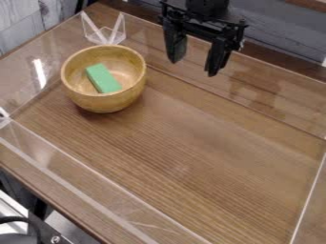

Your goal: Remove the green block from inside the brown bowl and put it on the table

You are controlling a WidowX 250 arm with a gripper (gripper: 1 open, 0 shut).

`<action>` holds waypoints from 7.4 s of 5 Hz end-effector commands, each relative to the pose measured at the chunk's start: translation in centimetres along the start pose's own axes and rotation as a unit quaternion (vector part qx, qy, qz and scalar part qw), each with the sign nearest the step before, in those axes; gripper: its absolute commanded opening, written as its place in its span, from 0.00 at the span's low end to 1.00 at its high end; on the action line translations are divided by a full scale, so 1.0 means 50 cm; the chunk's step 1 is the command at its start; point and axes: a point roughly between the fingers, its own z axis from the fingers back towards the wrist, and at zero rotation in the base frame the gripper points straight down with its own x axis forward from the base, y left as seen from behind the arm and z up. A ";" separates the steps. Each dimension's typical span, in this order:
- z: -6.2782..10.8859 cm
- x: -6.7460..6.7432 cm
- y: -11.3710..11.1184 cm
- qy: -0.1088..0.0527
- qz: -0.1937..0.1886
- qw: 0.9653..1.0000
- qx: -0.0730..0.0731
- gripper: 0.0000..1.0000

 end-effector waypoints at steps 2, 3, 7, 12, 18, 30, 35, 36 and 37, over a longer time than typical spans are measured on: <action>0.003 -0.012 0.115 -0.013 0.208 0.978 -0.015 1.00; 0.000 -0.018 0.185 -0.026 0.328 0.944 -0.027 1.00; -0.046 -0.010 0.324 -0.051 0.525 0.847 -0.064 1.00; -0.086 0.030 0.358 -0.055 0.562 0.821 -0.085 1.00; -0.088 0.072 0.351 -0.054 0.571 0.813 -0.098 1.00; -0.160 0.068 0.333 -0.034 0.556 0.826 -0.086 0.00; -0.114 0.059 0.309 -0.032 0.514 0.853 -0.087 0.00; -0.106 0.058 0.304 -0.032 0.505 0.858 -0.087 0.00; -0.098 0.058 0.299 -0.032 0.494 0.865 -0.088 0.00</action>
